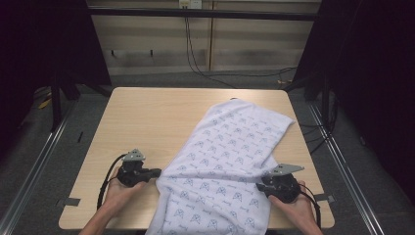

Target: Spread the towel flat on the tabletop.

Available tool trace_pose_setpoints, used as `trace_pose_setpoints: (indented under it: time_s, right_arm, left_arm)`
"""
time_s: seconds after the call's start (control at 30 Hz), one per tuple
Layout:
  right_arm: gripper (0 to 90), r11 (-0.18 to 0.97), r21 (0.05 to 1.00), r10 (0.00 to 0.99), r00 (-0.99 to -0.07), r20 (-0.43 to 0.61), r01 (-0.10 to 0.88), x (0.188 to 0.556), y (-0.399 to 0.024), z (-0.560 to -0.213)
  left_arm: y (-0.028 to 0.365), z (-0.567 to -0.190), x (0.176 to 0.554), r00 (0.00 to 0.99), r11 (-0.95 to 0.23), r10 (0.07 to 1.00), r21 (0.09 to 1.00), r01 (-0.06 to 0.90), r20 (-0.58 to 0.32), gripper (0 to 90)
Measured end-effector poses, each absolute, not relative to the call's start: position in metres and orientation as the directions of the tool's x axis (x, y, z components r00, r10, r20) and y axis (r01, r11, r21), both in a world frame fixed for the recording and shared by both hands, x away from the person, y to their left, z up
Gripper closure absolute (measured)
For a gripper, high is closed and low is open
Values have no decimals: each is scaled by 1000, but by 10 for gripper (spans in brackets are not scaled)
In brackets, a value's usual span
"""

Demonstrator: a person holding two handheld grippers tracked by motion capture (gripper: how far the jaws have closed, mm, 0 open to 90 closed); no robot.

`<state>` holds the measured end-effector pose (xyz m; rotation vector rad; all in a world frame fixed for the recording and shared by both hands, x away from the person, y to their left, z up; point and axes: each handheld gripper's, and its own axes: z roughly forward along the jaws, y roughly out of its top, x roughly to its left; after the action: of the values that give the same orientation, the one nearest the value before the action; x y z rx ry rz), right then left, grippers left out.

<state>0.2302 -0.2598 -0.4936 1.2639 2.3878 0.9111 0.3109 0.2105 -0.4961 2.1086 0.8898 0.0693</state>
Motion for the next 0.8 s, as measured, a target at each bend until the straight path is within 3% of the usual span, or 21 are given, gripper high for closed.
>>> trace_pose_setpoints:
  time_s: [0.07, 0.2, 0.43, 0.5, 0.53, 0.6, 0.67, 0.8]
  right_arm:
    - [866, 420, 646, 809, -585, 51, 637, 228, -256, -493]
    - [885, 440, 628, 788, -611, 73, 642, 222, -252, -490]
    - [885, 464, 626, 726, -674, 136, 626, 172, -252, -480]
    - [879, 471, 633, 706, -693, 148, 615, 162, -253, -473]
    - [820, 465, 646, 696, -701, 156, 606, 157, -254, -467]
    - [803, 450, 658, 702, -694, 158, 604, 156, -255, -465]
    - [716, 402, 679, 737, -657, 159, 615, 165, -263, -462]
    - [679, 377, 686, 762, -629, 152, 622, 185, -270, -465]
  left_arm:
    - [215, -494, 304, 753, -402, 604, 716, 571, -261, 898]
    - [223, -489, 285, 763, -390, 581, 725, 568, -285, 898]
    - [235, -482, 251, 793, -393, 527, 739, 547, -306, 881]
    - [231, -481, 251, 801, -402, 521, 742, 537, -297, 835]
    - [230, -480, 253, 800, -401, 524, 745, 533, -291, 781]
    - [221, -476, 263, 807, -392, 520, 761, 517, -281, 775]
    - [207, -472, 284, 804, -371, 520, 772, 516, -288, 744]
    - [186, -472, 312, 805, -381, 522, 768, 516, -282, 790]
